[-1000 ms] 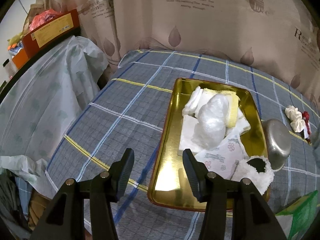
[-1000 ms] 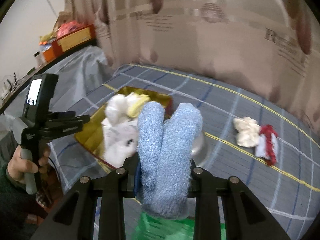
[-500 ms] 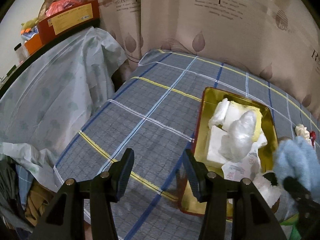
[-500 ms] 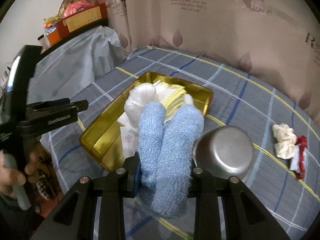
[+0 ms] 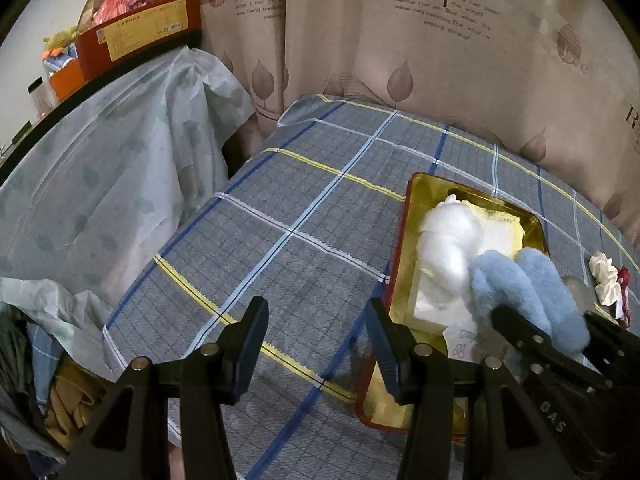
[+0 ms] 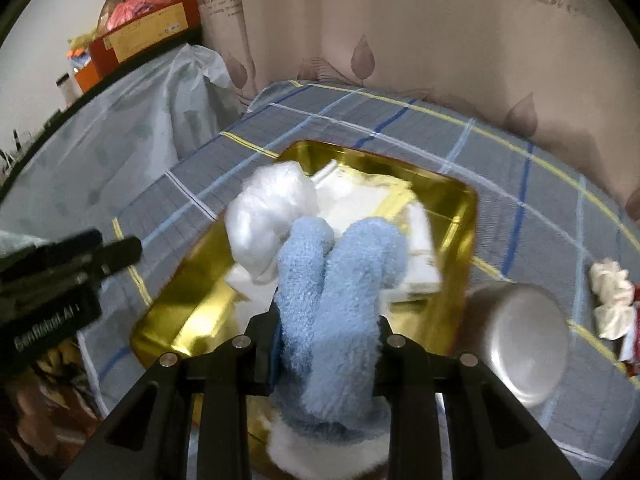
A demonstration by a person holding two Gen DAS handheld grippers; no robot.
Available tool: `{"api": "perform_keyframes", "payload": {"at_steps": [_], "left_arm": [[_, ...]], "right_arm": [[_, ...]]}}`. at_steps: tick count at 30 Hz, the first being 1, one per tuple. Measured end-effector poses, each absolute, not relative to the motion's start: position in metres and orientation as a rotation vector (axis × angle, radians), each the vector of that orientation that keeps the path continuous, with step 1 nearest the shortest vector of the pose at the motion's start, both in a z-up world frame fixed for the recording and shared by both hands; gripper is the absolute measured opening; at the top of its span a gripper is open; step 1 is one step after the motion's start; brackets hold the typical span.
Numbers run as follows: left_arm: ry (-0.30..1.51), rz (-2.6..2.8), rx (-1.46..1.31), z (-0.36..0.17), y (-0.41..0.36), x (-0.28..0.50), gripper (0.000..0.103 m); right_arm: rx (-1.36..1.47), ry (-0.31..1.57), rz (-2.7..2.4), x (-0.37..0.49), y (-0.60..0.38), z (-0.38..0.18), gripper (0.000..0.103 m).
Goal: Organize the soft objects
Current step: 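Carry the blue towel into the gold tray and open the right gripper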
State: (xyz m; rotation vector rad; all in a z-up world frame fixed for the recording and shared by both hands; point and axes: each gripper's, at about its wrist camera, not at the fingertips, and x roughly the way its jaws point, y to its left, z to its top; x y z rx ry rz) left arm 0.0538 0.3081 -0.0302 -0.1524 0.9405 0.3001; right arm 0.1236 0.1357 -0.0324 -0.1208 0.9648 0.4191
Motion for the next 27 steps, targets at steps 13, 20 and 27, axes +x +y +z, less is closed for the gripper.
{"api": "perform_keyframes", "payload": {"at_steps": [13, 20, 27], "left_arm": [[0.937, 0.288, -0.157, -0.029, 0.307, 0.053, 0.052], [0.923, 0.287, -0.167, -0.025, 0.308, 0.051, 0.052], [0.925, 0.283, -0.136, -0.028, 0.302, 0.053, 0.052]], "right_arm": [[-0.164, 0.941, 0.447, 0.115, 0.150, -0.032, 0.066], [-0.123, 0.932, 0.453, 0.095, 0.133, -0.009, 0.071], [-0.089, 0.915, 0.455, 0.064, 0.094, 0.027, 0.072]]}}
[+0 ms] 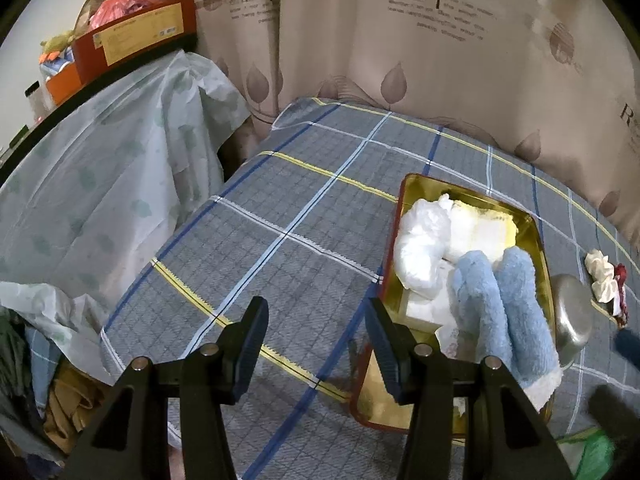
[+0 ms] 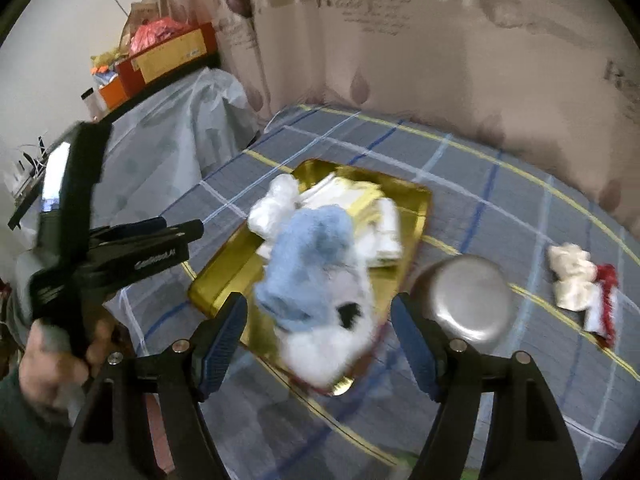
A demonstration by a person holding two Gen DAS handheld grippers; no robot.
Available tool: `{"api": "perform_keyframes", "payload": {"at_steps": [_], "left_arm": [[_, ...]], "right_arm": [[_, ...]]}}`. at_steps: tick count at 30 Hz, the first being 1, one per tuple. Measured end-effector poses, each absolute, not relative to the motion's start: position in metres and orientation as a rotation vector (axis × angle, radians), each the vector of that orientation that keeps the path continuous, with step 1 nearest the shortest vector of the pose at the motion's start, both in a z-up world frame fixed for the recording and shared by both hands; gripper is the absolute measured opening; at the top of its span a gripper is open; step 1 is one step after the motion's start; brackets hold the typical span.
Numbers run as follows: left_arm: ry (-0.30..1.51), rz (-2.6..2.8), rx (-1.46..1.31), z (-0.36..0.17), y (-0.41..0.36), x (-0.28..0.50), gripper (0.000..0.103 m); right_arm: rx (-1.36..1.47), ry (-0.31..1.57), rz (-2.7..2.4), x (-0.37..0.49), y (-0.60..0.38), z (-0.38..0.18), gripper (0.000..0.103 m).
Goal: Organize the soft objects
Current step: 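Carry the blue towel into the gold tray and open the right gripper, then reach the right gripper to the red-and-white bag and grasp it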
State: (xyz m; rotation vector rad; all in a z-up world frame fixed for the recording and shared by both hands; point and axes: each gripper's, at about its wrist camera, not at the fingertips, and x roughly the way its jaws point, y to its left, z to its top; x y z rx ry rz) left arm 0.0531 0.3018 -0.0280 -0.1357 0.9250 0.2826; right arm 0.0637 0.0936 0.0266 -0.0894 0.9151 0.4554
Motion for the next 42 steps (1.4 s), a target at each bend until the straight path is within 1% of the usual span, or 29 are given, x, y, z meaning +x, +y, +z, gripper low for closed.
{"api": "perform_keyframes", "payload": {"at_steps": [2, 9, 16, 21, 25, 32, 39, 42], "left_arm": [[0.924, 0.278, -0.125, -0.030, 0.300, 0.054, 0.052], [0.930, 0.290, -0.111, -0.033, 0.300, 0.055, 0.052], [0.939, 0.286, -0.088, -0.038, 0.295, 0.056, 0.052], [0.939, 0.276, -0.067, -0.039, 0.287, 0.054, 0.052], [0.925, 0.242, -0.047, -0.036, 0.276, 0.053, 0.052], [0.901, 0.187, -0.032, -0.023, 0.258, 0.048, 0.052], [0.935, 0.180, -0.002, -0.021, 0.248, 0.055, 0.052], [0.937, 0.172, 0.005, -0.016, 0.241, 0.062, 0.052]], "right_arm": [[-0.081, 0.896, 0.424, 0.055, 0.074, 0.037, 0.075], [-0.069, 0.878, 0.288, 0.033, -0.006, 0.055, 0.075], [-0.079, 0.891, 0.094, 0.028, -0.114, 0.061, 0.076], [-0.147, 0.898, -0.021, 0.039, -0.172, 0.043, 0.077], [-0.058, 0.926, -0.042, 0.059, -0.207, 0.017, 0.078], [0.035, 0.917, -0.070, 0.115, -0.222, -0.020, 0.078], [0.154, 0.904, -0.097, 0.166, -0.235, -0.045, 0.078], [0.155, 0.904, -0.100, 0.180, -0.236, -0.053, 0.078]]}}
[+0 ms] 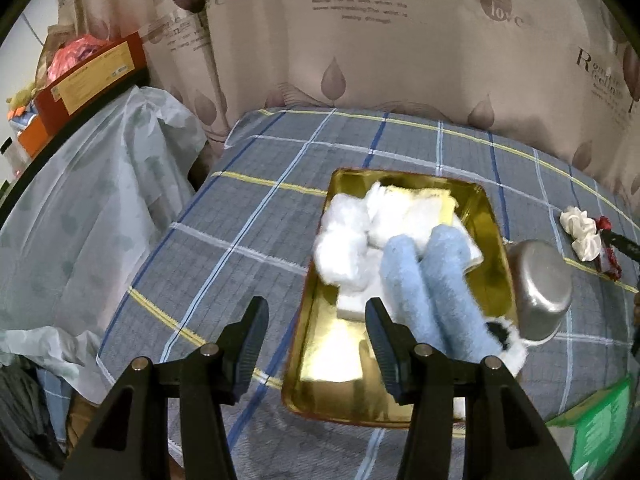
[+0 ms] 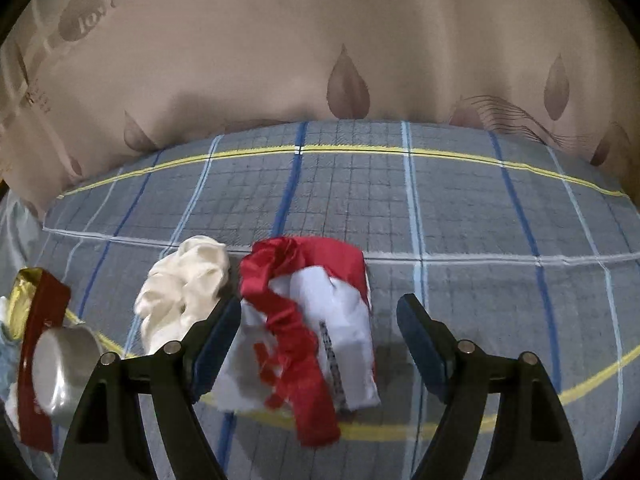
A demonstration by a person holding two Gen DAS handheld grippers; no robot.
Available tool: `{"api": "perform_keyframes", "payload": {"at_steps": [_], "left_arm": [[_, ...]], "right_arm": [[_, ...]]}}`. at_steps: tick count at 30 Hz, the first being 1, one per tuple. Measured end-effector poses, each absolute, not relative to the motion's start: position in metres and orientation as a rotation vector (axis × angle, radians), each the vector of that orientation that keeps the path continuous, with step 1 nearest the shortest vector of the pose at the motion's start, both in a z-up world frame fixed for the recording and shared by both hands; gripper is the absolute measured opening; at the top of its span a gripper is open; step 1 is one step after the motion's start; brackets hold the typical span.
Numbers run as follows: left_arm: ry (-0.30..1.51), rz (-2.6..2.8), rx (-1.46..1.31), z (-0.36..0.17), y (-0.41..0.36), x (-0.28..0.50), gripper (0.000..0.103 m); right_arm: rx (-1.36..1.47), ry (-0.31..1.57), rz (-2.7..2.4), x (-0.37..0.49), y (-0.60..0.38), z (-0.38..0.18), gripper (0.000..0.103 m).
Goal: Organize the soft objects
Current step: 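Reach the right gripper to the red-and-white bag and grasp it, then grasp the cream cloth with the left gripper while the right gripper holds the bag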
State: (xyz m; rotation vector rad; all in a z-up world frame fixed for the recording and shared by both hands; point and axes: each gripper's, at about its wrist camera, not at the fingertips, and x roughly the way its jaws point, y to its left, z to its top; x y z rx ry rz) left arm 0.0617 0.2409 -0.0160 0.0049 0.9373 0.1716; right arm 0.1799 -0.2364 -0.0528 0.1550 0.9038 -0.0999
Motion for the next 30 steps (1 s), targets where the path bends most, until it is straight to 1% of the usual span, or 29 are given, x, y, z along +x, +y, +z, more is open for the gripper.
{"api": "perform_keyframes", "payload": {"at_steps": [6, 9, 10, 11, 12, 14, 15, 17, 22, 30], "left_arm": [[0.913, 0.113, 0.074, -0.003, 0.203, 0.081, 0.052], [0.912, 0.062, 0.105, -0.001, 0.177, 0.091, 0.052], [0.910, 0.042, 0.110, 0.000, 0.170, 0.094, 0.052], [0.909, 0.016, 0.116, 0.000, 0.160, 0.096, 0.052], [0.908, -0.003, 0.125, 0.001, 0.150, 0.099, 0.052], [0.909, -0.047, 0.135, 0.002, 0.130, 0.105, 0.052], [0.912, -0.066, 0.134, 0.002, 0.123, 0.107, 0.052], [0.923, -0.114, 0.132, 0.001, 0.104, 0.114, 0.052], [0.947, -0.230, 0.162, -0.004, 0.052, 0.129, 0.052], [1.041, -0.346, 0.097, -0.018, -0.015, 0.161, 0.052]], "right_arm": [[0.097, 0.928, -0.099, 0.198, -0.229, -0.078, 0.078], [0.064, 0.920, -0.116, 0.199, -0.223, -0.079, 0.077], [0.063, 0.922, -0.115, 0.199, -0.223, -0.080, 0.073], [0.056, 0.924, -0.111, 0.198, -0.221, -0.080, 0.063], [0.052, 0.922, -0.105, 0.197, -0.221, -0.080, 0.058], [0.054, 0.916, -0.086, 0.190, -0.220, -0.078, 0.045], [0.046, 0.913, -0.084, 0.187, -0.218, -0.078, 0.042], [0.048, 0.907, -0.080, 0.176, -0.222, -0.075, 0.034], [0.043, 0.901, -0.097, 0.146, -0.229, -0.073, 0.030], [0.065, 0.916, -0.138, 0.081, -0.251, -0.069, 0.030]]}}
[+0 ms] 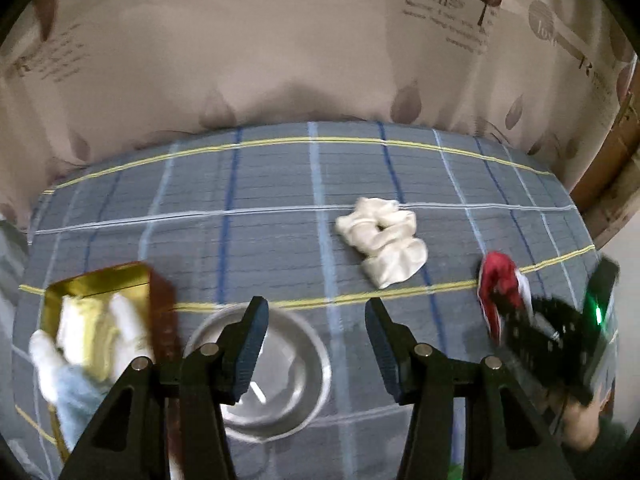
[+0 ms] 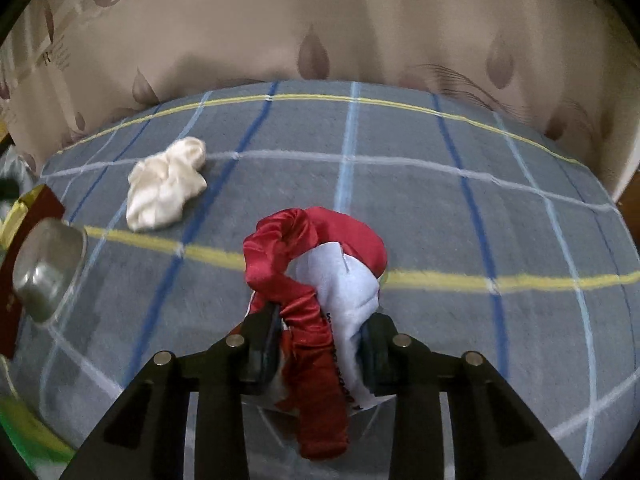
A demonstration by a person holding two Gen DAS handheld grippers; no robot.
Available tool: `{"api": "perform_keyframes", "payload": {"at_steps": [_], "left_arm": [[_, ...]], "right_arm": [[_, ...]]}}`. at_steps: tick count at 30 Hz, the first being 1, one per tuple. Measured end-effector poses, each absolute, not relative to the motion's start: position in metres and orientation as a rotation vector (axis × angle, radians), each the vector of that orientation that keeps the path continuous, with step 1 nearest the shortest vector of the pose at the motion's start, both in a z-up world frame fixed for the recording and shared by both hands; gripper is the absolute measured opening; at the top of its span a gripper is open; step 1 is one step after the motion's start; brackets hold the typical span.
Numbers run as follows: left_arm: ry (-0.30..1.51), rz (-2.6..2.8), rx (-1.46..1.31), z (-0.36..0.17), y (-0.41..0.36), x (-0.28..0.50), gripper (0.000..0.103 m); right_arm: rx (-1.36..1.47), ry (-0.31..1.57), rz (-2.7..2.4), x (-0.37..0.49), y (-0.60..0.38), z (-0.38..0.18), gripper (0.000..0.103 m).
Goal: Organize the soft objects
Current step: 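Grasp the cream cloth with the left gripper while the right gripper holds the bag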
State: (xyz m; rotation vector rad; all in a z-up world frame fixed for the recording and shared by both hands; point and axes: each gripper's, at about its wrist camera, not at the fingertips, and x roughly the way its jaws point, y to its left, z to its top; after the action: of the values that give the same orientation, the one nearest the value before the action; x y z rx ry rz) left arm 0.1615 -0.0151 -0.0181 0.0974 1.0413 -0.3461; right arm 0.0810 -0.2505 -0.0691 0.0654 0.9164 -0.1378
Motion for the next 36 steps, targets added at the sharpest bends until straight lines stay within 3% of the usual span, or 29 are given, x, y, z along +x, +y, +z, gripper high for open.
{"api": "perform_keyframes", "payload": {"at_steps": [14, 33, 34, 36], "left_arm": [[1.212, -0.443, -0.036, -0.055, -0.094, 0.224, 0.052], [1.274, -0.340, -0.071, -0.108, -0.110, 0.261, 0.056], [1.283, -0.338, -0.077, -0.109, -0.110, 0.261, 0.055], [1.295, -0.333, -0.074, -0.109, -0.107, 0.261, 0.042]], "right_arm": [[0.109, 0.887, -0.133, 0.065, -0.264, -0.073, 0.035], [0.125, 0.884, -0.120, 0.065, -0.265, -0.073, 0.037], [0.124, 0.884, -0.121, 0.065, -0.264, -0.073, 0.037], [0.127, 0.884, -0.120, 0.065, -0.265, -0.073, 0.037]]}}
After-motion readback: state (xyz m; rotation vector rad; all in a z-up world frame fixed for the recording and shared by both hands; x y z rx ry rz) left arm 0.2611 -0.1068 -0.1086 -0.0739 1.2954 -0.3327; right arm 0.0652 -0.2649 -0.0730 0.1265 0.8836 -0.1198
